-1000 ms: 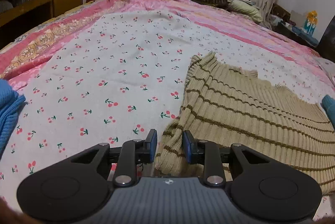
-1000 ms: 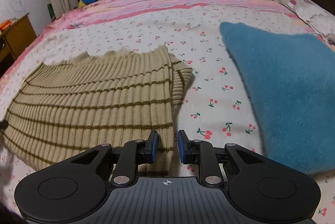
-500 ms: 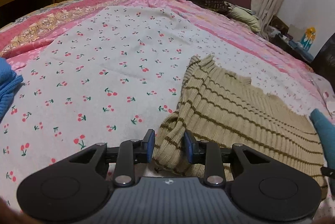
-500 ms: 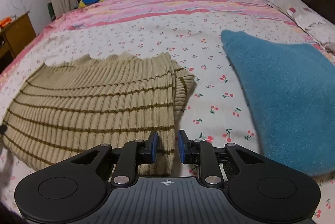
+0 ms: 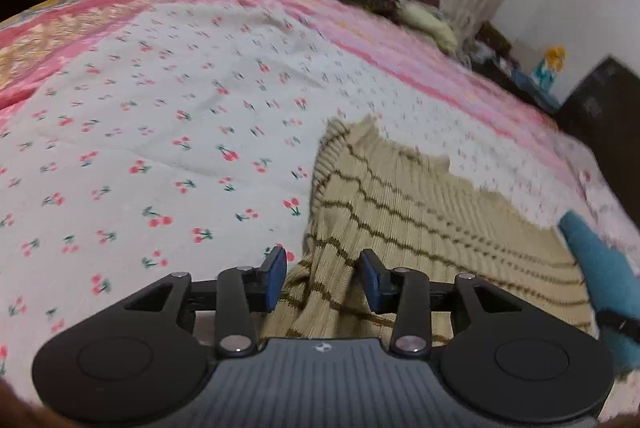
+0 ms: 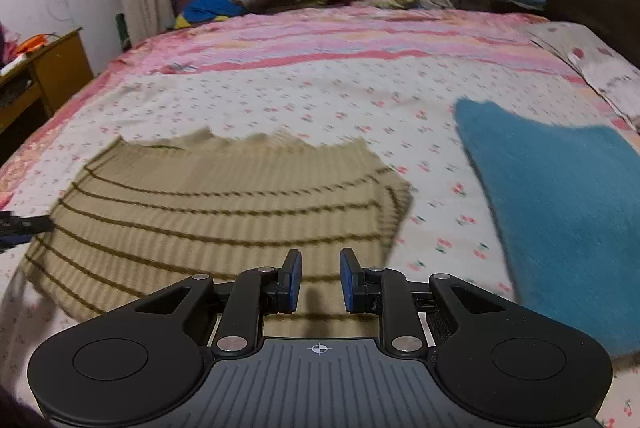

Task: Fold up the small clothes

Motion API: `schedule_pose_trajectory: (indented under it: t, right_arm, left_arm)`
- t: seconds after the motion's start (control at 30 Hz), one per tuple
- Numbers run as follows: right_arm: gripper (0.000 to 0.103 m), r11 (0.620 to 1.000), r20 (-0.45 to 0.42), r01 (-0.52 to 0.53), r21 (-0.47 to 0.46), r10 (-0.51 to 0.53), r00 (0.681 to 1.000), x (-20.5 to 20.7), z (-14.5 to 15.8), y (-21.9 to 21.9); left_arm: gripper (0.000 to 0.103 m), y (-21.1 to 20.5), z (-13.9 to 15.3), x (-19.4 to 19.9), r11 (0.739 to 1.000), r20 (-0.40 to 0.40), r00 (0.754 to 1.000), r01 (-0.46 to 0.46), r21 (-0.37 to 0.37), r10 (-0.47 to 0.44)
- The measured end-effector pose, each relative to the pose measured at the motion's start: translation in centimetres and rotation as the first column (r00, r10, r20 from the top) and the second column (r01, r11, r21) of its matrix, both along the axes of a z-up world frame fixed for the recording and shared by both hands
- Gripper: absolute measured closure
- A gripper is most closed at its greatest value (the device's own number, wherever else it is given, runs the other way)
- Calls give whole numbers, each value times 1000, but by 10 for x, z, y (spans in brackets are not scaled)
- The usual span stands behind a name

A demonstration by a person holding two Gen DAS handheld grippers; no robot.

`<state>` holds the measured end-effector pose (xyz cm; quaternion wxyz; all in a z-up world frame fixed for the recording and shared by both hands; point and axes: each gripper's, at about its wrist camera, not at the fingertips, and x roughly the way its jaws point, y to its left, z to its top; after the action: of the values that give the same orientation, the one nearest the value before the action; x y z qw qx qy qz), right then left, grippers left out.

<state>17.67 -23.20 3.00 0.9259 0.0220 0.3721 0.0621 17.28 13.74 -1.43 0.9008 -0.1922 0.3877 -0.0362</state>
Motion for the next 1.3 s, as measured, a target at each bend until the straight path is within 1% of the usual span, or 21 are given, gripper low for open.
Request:
schedule_pose_trajectory:
  t: [0.07,0.13,0.3,0.47,0.53,0.6,0.67,0.73,0.77,0.8,0.83,0.87,1.03,1.13,1.3]
  right_arm:
    - [82,999,2,-31,9,31,1000,3,2,11]
    - [82,998,3,-65,10,65,998,6,2,23]
    - [82,989,-6,-149,16,150,989,17,1,55]
    - [82,978,-13,-207,26,208,978,27,-2,77]
    - [82,973,-23,-227,36,228,973,34,-2,85]
    - [82,969,-32,-241,45,243,970,43,-4,93]
    - [82,967,-39,-249,53,251,967,47,-5,101]
    - [82,963,-46,-260,62,263,964,50,-5,107]
    - [82,962,-46,-268,60,271,962,50,-5,109]
    - [82,961,-46,-272,55,275,960,49,-6,111]
    - [82,960,-48,-277,50,279,959,49,-7,113]
    - [82,959,-54,-278,49,281,958,49,-8,114]
    - [82,960,-65,-276,50,279,958,52,-10,115]
    - [82,959,-66,-276,71,281,958,58,-7,116]
    - [81,949,-67,-302,90,309,949,69,-1,127]
  left_arm:
    - [56,-3,-3,5,1000,-2,1000,17,18,-17]
    - [55,-4,-3,8,999,1,1000,25,20,-25]
    - [54,6,-5,1,999,9,1000,14,-38,-13]
    - [54,14,-9,-8,996,9,1000,-24,-84,25]
    - [52,9,-11,-8,998,12,1000,-16,-65,17]
    - [46,3,-10,-6,999,9,1000,-1,-38,2]
    - [46,-1,-8,-5,1000,6,1000,15,-25,-15]
    - [49,-4,-8,-6,999,10,999,31,-7,-31]
    - [61,-4,-8,-7,999,11,999,39,-17,-39]
    - [71,-3,-9,-8,998,4,999,41,-42,-41]
    - [73,-1,-9,-9,997,3,999,40,-63,-40]
    - [79,0,-9,-9,996,4,999,40,-78,-39]
    - [85,1,-5,-11,993,22,999,36,-109,-33]
    - [86,-7,1,-13,996,47,998,50,-72,-46]
    - [87,-26,10,-23,994,100,991,98,-49,-93]
